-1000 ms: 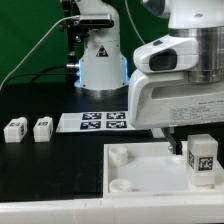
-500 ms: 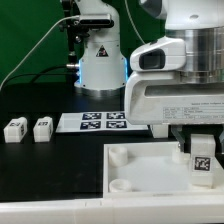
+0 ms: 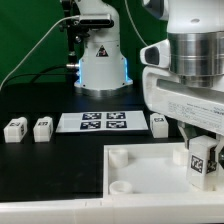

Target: Assemble one leg

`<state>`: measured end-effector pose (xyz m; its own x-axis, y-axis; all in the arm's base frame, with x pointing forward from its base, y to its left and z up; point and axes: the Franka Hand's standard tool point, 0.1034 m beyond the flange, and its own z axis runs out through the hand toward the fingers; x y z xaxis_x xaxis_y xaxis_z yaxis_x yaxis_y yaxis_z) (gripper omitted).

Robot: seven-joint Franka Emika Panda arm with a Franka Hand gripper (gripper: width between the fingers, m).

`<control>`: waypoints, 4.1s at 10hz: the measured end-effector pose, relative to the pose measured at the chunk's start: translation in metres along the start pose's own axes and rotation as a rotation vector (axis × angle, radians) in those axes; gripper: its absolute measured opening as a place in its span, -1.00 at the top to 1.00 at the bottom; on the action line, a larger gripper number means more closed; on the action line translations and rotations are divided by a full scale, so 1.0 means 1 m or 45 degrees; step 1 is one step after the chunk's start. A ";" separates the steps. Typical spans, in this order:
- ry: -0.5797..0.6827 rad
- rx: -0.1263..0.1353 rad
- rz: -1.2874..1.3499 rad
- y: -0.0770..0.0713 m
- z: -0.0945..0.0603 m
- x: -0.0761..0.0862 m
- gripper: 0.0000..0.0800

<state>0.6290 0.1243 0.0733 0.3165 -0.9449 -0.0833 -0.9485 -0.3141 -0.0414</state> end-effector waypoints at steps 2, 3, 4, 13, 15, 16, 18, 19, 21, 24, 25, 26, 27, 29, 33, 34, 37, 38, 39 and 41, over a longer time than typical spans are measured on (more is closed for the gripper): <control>-0.039 0.034 0.356 -0.001 0.001 0.003 0.26; -0.039 0.035 0.367 -0.001 0.001 0.001 0.26; -0.039 0.036 0.335 -0.001 0.001 0.002 0.26; 0.024 0.068 -0.934 0.001 0.001 0.004 -0.62; 0.062 0.018 -1.396 -0.002 -0.001 0.001 -0.62; 0.064 0.018 -1.406 -0.003 -0.001 -0.001 -0.62; 0.061 0.018 -1.325 -0.002 -0.001 0.000 -0.32; 0.057 0.024 -1.211 -0.002 -0.001 0.000 0.02; 0.048 0.030 -0.918 0.000 0.000 0.005 0.25; 0.022 0.033 -0.283 0.001 0.001 0.009 0.26; 0.015 0.021 -0.075 0.001 0.002 0.008 0.26; -0.007 0.020 0.137 0.000 0.002 0.007 0.27; -0.052 0.029 0.431 -0.001 0.002 0.007 0.27; -0.101 0.045 0.835 -0.003 0.003 0.007 0.27; -0.080 0.086 0.531 -0.005 0.005 0.001 -0.40; -0.064 0.119 0.378 -0.005 0.007 0.000 -0.58; -0.034 0.134 -0.169 -0.004 0.008 -0.002 -0.61; -0.026 0.135 -0.300 -0.004 0.009 -0.001 -0.62; -0.017 0.131 -0.443 -0.003 0.009 0.000 -0.62; -0.027 0.005 -1.014 -0.002 0.005 0.003 -0.62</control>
Offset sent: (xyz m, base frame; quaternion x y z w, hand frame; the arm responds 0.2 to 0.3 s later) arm 0.0000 0.0000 0.0000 0.0000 0.0000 0.0899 0.9960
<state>0.6321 0.1231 0.0685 0.8993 -0.4348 -0.0459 -0.4373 -0.8937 -0.1002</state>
